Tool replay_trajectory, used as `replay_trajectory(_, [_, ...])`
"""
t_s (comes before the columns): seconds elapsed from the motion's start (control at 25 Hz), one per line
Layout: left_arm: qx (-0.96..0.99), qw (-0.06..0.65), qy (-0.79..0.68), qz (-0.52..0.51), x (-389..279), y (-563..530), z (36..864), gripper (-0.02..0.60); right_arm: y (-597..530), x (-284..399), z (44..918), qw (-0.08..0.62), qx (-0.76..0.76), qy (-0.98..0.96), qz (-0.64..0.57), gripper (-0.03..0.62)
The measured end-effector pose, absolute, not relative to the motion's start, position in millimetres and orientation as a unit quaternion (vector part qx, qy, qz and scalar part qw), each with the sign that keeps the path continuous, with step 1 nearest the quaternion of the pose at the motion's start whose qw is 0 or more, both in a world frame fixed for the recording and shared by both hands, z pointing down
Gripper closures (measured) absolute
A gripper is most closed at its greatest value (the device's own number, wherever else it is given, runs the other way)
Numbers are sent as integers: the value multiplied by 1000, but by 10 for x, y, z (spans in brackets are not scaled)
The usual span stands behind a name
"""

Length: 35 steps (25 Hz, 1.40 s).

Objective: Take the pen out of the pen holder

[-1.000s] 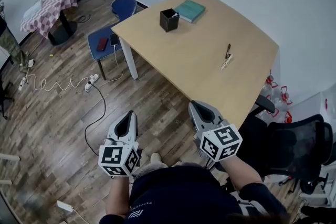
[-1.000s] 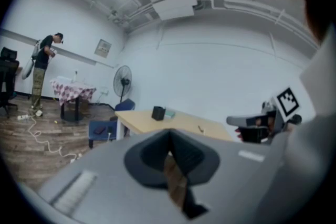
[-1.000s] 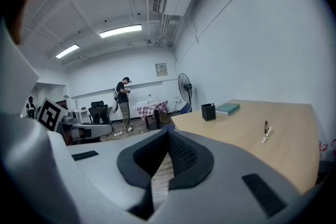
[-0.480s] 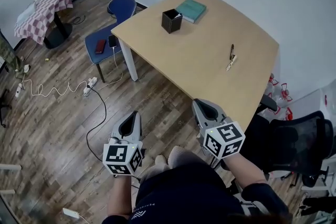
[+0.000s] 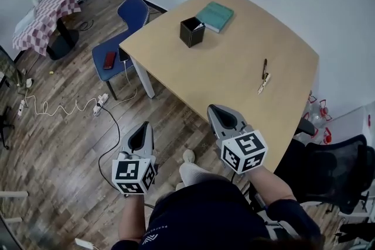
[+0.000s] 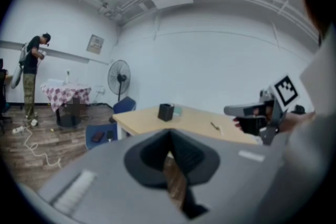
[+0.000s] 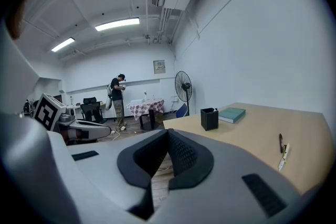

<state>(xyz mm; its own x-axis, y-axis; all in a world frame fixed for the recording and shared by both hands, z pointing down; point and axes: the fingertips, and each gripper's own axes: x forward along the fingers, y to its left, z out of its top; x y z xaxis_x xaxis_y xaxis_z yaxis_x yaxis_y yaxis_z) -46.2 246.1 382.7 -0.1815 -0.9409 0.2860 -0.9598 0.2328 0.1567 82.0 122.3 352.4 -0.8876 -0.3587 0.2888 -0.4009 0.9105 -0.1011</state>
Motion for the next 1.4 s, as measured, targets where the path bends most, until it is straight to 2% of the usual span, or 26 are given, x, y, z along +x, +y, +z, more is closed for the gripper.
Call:
replay_trajectory(0.28, [616,153,-772,22,-818,1768,3713,577,598,451,3475,136,188,-970,69,594])
replay_trajectory(0.72, [639,152,-753,36,-896,985,3693,577,31,266,3462,134,160,-976,70,594])
replay_trajectory(1.4, [714,150,-683,44,-1072,-106,3772,577,-602,-70,3537,121,202,-968,83,591])
